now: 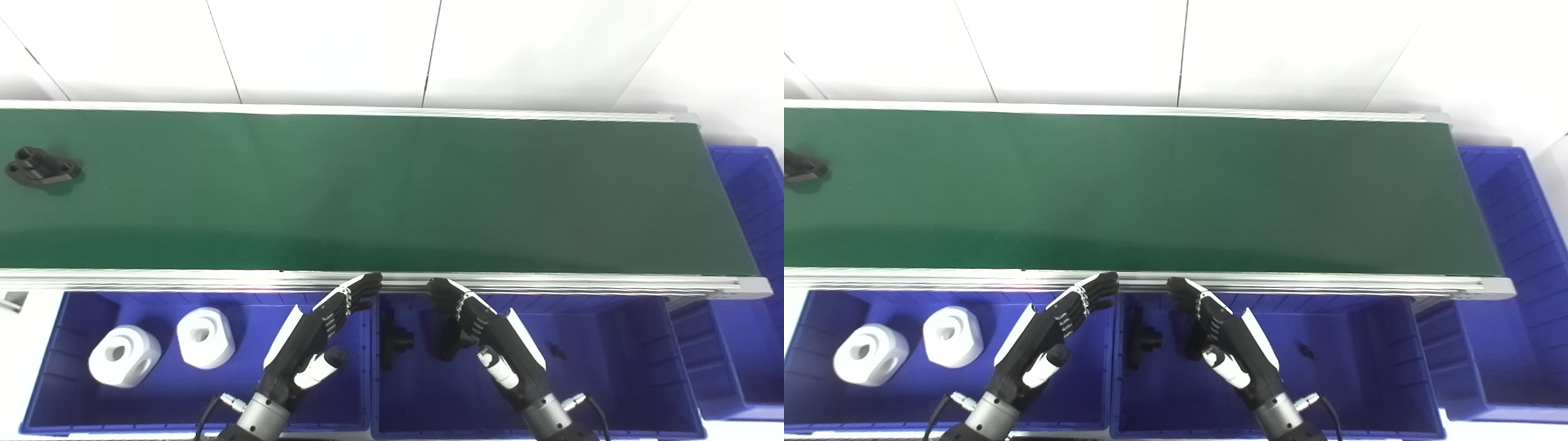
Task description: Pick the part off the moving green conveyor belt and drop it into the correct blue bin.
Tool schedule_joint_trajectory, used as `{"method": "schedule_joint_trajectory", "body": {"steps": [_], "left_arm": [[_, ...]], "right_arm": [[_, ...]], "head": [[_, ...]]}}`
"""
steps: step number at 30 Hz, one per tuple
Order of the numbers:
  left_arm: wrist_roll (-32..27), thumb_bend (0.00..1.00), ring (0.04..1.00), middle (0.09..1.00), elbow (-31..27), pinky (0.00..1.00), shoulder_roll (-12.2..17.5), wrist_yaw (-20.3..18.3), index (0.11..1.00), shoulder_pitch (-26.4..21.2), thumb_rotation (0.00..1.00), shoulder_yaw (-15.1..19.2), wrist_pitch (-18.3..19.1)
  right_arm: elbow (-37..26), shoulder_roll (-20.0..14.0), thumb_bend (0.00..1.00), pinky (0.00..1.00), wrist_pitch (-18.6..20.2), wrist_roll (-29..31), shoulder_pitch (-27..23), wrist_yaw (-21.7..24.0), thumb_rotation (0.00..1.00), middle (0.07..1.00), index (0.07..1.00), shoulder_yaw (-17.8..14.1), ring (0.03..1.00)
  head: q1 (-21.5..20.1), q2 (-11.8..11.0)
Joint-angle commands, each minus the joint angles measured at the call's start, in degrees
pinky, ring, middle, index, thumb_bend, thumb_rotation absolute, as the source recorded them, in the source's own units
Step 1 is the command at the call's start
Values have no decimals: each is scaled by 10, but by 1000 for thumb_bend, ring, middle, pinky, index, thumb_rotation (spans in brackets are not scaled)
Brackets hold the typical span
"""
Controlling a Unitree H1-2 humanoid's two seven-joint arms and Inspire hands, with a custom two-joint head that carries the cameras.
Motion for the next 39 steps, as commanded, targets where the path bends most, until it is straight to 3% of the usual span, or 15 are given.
{"method": "schedule_joint_trajectory", "body": {"steps": [1,39], "left_arm": [[-8,820,888,875,-9,864,2,-3,847,-2,887,0,-19],[-6,818,885,874,-13,868,6,-2,853,3,890,-1,-10]], "right_arm": [[-15,4,881,852,-34,5,1,7,907,878,870,-2,882],[-7,9,873,870,-34,0,1,14,909,882,873,-9,890]], "head": [[0,-1],[-3,-12]]}}
